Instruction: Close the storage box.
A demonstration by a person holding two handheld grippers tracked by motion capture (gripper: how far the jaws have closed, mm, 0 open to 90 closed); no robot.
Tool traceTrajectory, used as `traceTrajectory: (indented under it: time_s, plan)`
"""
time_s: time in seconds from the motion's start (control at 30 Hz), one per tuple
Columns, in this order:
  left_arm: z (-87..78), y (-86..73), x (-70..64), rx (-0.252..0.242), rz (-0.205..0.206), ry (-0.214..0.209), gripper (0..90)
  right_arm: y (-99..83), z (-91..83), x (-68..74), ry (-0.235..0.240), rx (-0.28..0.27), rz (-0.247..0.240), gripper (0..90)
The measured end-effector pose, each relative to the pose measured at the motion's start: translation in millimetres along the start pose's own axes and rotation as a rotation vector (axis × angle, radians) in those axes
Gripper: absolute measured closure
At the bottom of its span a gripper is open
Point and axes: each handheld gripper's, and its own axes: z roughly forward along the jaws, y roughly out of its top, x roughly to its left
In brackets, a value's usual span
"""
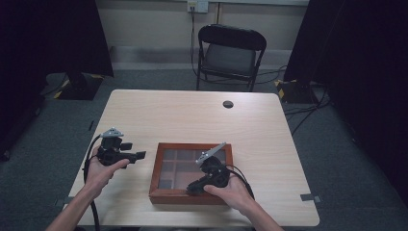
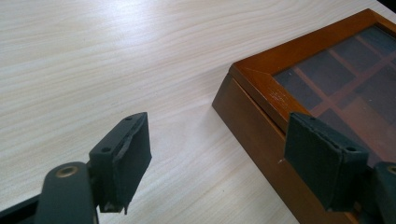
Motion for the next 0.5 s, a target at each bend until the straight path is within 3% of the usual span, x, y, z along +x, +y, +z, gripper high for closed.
traceTrajectory:
  time_s: [0.33, 0.43, 0.5]
  plan:
    - [2.0, -2.0, 2.2, 0.005, -0.009, 0.001, 22.6, -3.7, 7.3, -3.1, -0.001, 0.015, 0.002, 82.2]
    - [2.5, -2.4, 3.1, 0.011, -0.006, 0.001, 22.6, -4.9, 6.7, -3.6, -0.002, 0.002, 0.009, 70.7]
    - [2.3, -2.6, 3.7, 0.014, -0.008, 0.006, 22.5, -5.1, 2.2, -5.8, -0.002, -0.04, 0.012, 64.8]
